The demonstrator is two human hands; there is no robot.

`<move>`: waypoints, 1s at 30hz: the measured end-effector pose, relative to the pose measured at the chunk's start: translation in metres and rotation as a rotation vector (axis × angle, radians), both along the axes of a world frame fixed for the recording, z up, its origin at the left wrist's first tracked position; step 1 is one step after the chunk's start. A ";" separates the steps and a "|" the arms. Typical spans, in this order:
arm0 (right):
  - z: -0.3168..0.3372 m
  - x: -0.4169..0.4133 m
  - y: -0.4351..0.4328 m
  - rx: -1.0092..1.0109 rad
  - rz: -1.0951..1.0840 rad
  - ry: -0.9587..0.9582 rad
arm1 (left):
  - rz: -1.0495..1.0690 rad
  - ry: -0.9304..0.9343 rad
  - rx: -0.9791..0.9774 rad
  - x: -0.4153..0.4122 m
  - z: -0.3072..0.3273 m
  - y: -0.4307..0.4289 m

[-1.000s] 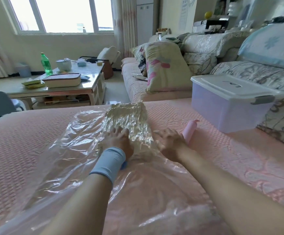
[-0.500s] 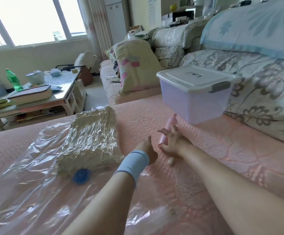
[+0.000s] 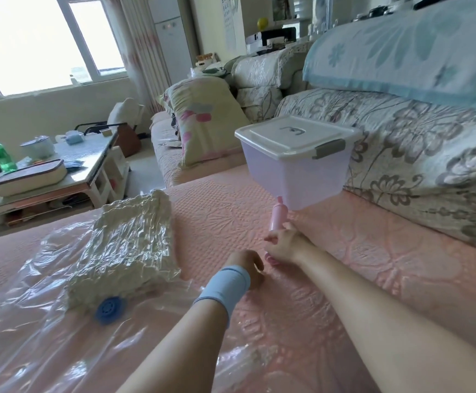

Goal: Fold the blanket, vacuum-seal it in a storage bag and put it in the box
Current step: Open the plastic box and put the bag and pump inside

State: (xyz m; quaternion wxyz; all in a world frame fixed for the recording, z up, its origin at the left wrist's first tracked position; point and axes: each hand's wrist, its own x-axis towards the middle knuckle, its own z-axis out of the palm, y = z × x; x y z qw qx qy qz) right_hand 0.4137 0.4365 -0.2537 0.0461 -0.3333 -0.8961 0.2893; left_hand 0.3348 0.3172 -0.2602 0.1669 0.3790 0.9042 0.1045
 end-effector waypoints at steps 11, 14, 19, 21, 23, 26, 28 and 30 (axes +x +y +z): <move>0.003 0.052 0.042 0.228 -0.147 -0.246 | 0.073 -0.035 0.337 -0.002 0.004 0.039; 0.010 0.041 0.029 0.414 -0.058 -0.319 | -0.054 -0.015 0.241 0.000 -0.003 0.041; 0.026 -0.009 -0.026 0.475 0.195 -0.143 | -0.165 0.187 0.201 -0.022 0.010 0.005; 0.029 -0.025 -0.053 0.450 0.282 -0.133 | -0.103 0.239 0.221 -0.036 0.025 -0.031; 0.033 -0.038 -0.080 0.433 0.349 -0.106 | -0.053 0.240 0.225 -0.052 0.034 -0.075; 0.040 -0.058 -0.130 0.361 0.475 -0.054 | -0.009 0.246 0.137 -0.068 0.043 -0.150; 0.040 -0.067 -0.167 0.318 0.598 -0.068 | 0.024 0.269 0.075 -0.079 0.044 -0.201; 0.029 -0.070 -0.196 0.323 0.711 -0.165 | 0.064 0.264 0.016 -0.088 0.039 -0.244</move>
